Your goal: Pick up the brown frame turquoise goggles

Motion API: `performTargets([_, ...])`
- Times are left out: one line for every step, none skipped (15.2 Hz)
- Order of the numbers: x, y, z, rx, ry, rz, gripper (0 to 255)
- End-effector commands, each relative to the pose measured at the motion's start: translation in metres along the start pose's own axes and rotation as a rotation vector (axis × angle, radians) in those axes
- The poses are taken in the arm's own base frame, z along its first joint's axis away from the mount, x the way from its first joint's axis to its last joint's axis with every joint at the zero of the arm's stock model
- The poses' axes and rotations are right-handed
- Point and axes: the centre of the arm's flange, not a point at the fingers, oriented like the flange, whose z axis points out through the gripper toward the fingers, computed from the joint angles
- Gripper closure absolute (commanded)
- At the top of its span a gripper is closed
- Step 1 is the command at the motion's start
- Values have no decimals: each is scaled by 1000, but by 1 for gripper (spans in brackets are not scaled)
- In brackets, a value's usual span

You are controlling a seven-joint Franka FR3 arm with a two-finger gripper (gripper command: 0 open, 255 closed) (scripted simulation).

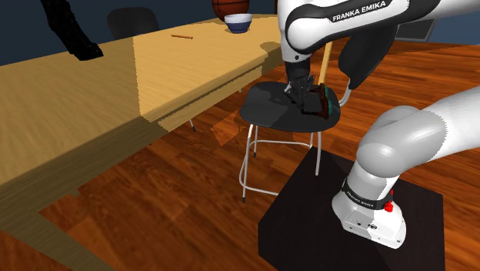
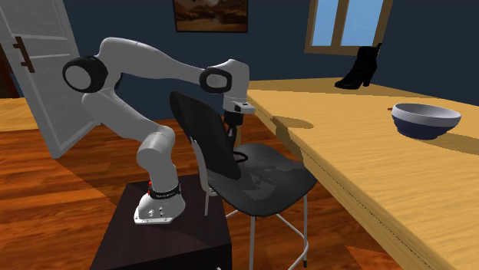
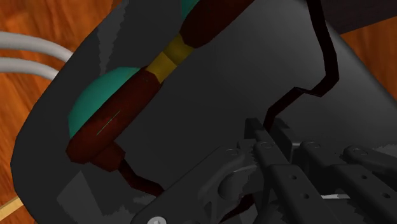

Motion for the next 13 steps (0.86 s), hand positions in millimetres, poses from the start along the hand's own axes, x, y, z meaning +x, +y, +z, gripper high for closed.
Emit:
performTargets([-1,1,-10,0,0,0,255])
performTargets([-2,2,-16,0,0,0,255])
performTargets([-2,3,-21,0,0,0,255])
performTargets([-3,4,-26,0,0,0,255])
performTargets([-3,5,-31,0,0,0,255])
performTargets([-4,6,-36,0,0,0,255])
performTargets([-4,7,-42,0,0,0,255])
performTargets([-5,8,-47,0,0,0,255])
performTargets([-5,9,-52,0,0,0,255])
performTargets([-6,9,-57,0,0,0,255])
performTargets([-6,10,-62,0,0,0,255])
performTargets([-6,11,-63,0,0,0,255])
performTargets([-6,11,-63,0,0,0,255])
